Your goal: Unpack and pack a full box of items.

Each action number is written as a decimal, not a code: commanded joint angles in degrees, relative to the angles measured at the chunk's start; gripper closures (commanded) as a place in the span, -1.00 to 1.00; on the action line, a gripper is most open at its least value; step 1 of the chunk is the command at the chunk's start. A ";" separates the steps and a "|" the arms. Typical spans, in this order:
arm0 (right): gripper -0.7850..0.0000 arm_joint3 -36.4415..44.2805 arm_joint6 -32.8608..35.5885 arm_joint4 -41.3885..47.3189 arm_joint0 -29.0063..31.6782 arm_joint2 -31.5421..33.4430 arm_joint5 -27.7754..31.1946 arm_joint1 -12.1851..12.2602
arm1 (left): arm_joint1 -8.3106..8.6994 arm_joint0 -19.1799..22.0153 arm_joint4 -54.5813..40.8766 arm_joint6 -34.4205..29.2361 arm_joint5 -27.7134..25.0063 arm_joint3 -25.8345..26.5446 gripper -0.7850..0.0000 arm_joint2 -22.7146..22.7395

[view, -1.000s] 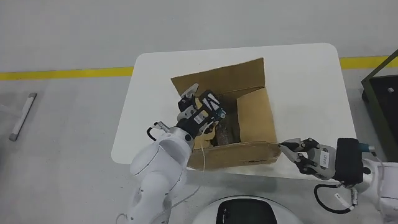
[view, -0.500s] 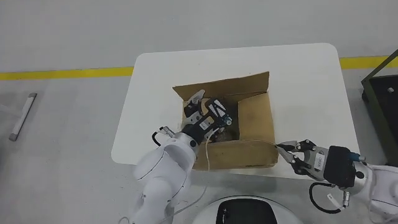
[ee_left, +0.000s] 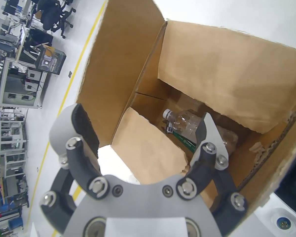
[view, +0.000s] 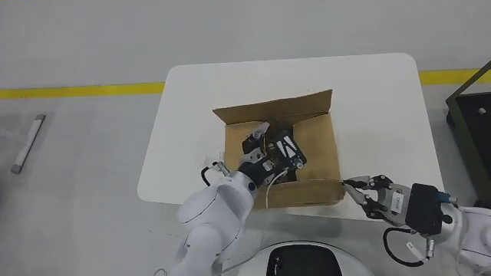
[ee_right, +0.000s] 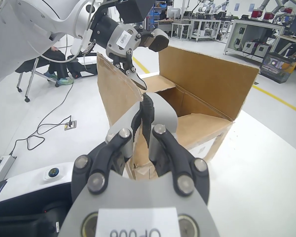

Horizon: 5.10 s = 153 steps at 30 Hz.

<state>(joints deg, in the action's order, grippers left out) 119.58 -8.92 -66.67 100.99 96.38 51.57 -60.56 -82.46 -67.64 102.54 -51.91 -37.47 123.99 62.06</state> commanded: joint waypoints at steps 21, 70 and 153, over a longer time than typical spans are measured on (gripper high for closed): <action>1.00 -4.10 16.56 32.21 -2.41 0.86 -2.60 1.48 | 1.30 -2.40 -7.66 -6.57 -7.58 5.52 -1.00 -0.59; 1.00 -5.87 40.73 26.09 -10.61 -10.82 0.43 5.21 | 3.54 -1.31 -5.72 0.17 4.00 3.79 -1.00 4.30; 1.00 -24.23 17.39 19.37 -27.92 -15.72 -35.59 1.93 | 4.92 -3.66 -5.09 10.33 15.31 0.73 -1.00 7.41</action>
<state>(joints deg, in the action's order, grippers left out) 93.50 9.14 -47.33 69.43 79.39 16.69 -58.76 -77.49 -71.33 97.71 -41.78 -23.12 124.93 69.59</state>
